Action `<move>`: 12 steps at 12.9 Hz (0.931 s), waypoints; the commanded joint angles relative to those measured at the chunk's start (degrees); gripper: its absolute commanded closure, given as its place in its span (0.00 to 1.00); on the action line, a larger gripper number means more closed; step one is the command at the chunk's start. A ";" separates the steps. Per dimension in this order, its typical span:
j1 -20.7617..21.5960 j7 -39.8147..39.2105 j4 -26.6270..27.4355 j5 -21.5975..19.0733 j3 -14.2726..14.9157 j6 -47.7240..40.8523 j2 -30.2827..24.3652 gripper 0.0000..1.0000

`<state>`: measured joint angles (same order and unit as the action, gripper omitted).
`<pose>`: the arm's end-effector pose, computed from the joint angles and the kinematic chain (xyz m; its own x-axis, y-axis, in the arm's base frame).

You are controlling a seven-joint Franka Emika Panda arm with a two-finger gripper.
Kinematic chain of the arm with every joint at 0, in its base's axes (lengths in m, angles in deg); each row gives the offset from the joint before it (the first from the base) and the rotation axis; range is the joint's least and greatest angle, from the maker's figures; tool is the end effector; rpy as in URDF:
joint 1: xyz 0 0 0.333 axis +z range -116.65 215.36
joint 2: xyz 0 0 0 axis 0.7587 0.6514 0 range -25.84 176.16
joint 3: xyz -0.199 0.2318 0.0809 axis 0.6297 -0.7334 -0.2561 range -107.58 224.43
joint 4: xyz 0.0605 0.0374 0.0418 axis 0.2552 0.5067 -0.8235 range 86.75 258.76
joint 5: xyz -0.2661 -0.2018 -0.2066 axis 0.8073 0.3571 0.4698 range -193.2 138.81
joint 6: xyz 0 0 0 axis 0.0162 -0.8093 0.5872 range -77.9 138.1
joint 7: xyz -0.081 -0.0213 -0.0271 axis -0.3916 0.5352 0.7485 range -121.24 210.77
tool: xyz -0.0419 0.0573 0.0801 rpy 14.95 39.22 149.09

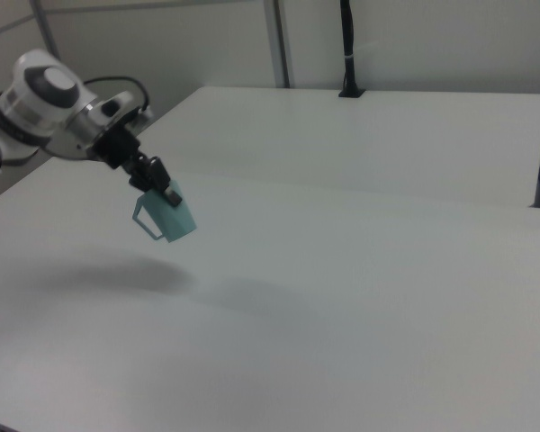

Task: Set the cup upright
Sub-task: 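Lift the teal cup and rotate it so its opening faces up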

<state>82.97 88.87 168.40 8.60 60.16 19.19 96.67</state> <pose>0.5849 0.3001 0.4586 0.9699 -0.0040 0.2433 -0.1426 -0.8195 0.5551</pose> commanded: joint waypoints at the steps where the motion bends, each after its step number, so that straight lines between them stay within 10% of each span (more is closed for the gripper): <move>1: -7.75 -4.19 15.13 -8.96 -0.60 10.93 -13.39 1.00; 5: -15.76 -14.63 25.60 -21.00 0.80 18.86 -22.02 1.00; 12: -17.71 -35.38 39.39 -37.97 13.81 37.47 -25.73 1.00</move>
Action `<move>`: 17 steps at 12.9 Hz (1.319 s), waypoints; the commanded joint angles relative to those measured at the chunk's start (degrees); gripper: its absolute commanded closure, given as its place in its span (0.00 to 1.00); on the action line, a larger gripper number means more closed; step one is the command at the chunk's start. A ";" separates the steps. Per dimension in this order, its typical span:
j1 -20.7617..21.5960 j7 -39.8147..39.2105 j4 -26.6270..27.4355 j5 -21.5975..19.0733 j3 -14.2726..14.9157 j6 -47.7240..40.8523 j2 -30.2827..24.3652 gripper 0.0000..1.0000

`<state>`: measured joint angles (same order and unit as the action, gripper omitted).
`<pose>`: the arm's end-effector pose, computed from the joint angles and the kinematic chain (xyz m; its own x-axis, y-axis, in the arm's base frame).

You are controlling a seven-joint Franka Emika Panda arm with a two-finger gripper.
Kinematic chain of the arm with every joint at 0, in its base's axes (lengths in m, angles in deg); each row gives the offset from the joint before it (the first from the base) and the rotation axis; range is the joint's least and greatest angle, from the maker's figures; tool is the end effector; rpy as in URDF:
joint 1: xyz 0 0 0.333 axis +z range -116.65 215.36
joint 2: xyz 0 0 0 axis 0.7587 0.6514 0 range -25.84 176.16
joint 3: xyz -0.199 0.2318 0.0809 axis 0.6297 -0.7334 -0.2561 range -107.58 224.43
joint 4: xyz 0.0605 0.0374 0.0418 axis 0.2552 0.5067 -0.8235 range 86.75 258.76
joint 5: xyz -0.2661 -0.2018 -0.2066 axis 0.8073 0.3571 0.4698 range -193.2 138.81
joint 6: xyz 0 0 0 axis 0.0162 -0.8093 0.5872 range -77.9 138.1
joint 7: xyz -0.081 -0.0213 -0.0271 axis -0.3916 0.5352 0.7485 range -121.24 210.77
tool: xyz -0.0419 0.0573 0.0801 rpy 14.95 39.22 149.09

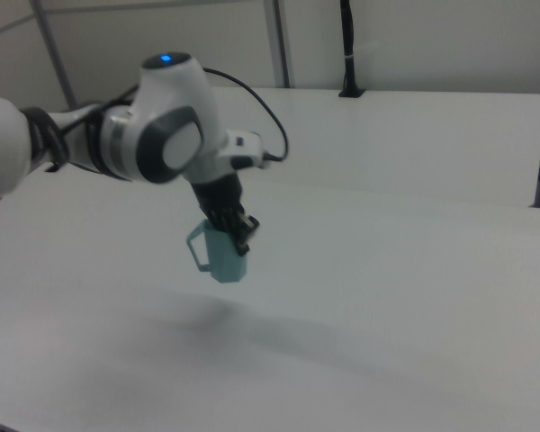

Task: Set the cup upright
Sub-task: 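Lower the upright cup onto the table and open the gripper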

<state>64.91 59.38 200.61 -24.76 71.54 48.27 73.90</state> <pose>0.5584 0.0216 0.4596 0.9703 -0.1882 0.1517 -0.1895 -0.9819 -0.0055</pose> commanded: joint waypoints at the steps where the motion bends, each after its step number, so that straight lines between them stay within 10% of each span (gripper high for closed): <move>1: 0.35 -6.53 8.95 -4.72 2.44 11.12 -3.14 1.00; 13: 1.14 -4.16 14.07 -4.81 2.26 26.61 2.84 1.00; 14: 0.79 -3.99 13.90 -4.90 2.26 25.92 2.58 0.92; 16: 0.96 -4.86 11.80 -5.25 2.26 19.54 2.05 0.04; 17: 1.05 -4.86 10.91 -5.25 2.26 17.49 1.79 0.00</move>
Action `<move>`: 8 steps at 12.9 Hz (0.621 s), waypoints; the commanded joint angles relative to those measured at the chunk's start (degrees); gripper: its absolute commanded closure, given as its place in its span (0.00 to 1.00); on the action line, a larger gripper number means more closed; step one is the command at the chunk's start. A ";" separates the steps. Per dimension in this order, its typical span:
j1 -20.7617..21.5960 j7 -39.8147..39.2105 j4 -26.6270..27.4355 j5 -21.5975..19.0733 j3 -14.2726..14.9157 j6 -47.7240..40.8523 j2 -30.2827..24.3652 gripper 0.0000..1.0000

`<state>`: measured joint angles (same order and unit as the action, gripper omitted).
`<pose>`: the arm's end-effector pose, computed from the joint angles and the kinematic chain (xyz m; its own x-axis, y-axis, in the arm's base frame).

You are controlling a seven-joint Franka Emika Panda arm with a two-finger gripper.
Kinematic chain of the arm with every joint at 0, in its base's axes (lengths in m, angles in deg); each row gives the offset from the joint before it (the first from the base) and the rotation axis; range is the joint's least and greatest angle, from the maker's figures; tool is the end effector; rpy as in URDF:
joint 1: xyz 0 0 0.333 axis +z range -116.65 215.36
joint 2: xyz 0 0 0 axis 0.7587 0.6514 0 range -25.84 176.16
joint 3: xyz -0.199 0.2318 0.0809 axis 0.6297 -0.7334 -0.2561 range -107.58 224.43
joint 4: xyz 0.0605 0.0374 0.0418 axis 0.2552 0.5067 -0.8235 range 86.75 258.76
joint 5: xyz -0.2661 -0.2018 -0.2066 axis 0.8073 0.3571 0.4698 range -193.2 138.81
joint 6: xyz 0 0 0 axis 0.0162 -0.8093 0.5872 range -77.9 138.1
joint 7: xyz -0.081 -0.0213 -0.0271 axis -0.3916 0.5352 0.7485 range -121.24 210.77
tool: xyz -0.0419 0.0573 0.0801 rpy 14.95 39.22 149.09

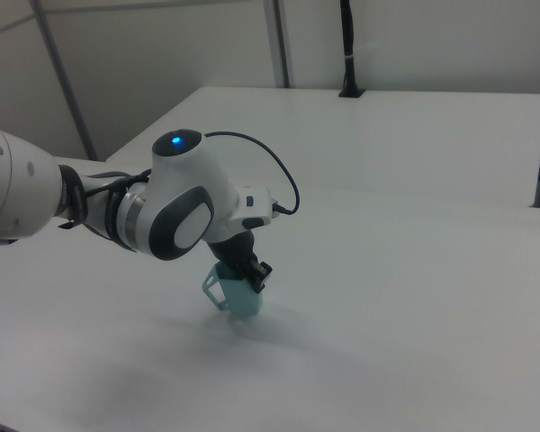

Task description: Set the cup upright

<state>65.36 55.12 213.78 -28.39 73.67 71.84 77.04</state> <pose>0.5440 0.0071 0.3668 0.9459 -0.1825 0.2683 -0.1738 -0.9832 -0.0558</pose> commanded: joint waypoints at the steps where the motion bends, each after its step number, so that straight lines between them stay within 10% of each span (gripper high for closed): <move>1: 0.61 -0.78 -3.31 -1.62 0.13 -8.97 -2.39 0.00; 8: 0.52 -3.75 -29.06 -0.75 0.48 -47.65 -5.83 0.00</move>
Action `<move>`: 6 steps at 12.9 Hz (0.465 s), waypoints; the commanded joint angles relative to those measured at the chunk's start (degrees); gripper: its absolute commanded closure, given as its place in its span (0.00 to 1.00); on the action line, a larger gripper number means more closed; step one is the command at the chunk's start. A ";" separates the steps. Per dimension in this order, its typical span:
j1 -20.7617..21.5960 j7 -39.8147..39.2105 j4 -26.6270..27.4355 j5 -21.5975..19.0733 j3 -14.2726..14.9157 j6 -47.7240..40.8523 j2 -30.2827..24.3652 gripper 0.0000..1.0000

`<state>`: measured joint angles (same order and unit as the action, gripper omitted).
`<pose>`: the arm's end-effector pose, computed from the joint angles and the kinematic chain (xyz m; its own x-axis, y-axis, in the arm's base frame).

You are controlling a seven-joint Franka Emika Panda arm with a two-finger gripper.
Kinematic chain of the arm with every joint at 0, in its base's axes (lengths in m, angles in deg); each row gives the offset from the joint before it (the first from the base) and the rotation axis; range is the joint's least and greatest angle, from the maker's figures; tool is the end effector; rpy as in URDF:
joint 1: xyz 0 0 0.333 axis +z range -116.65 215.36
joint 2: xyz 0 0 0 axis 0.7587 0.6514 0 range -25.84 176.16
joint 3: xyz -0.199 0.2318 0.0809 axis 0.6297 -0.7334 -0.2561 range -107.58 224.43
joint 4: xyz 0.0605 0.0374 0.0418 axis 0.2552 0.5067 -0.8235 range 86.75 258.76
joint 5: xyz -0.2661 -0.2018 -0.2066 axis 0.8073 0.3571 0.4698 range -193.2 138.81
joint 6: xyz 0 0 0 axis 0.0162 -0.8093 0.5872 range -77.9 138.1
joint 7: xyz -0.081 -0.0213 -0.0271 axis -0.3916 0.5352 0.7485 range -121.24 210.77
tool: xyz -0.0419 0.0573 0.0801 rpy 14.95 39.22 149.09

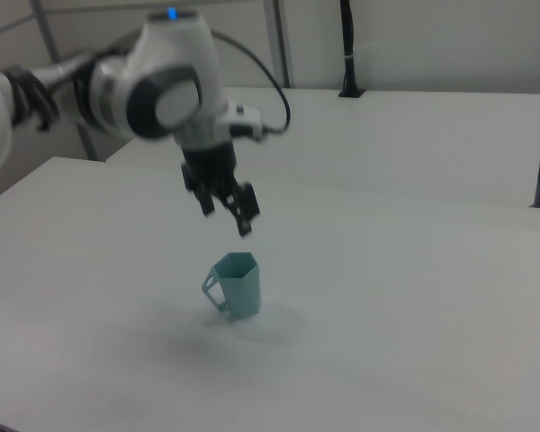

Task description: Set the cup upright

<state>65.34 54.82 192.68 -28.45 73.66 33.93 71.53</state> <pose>0.5506 0.0058 0.5241 0.9830 -0.1702 0.0689 -0.1670 -0.9847 -0.0504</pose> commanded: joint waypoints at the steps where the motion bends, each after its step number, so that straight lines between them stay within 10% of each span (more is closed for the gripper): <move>1: 0.62 -5.99 -8.67 -0.42 0.41 -10.45 -0.85 0.00; 6: 1.24 -7.25 -9.55 0.64 -0.03 -10.72 -1.47 0.00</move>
<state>65.41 48.56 184.53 -28.43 73.55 24.58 69.91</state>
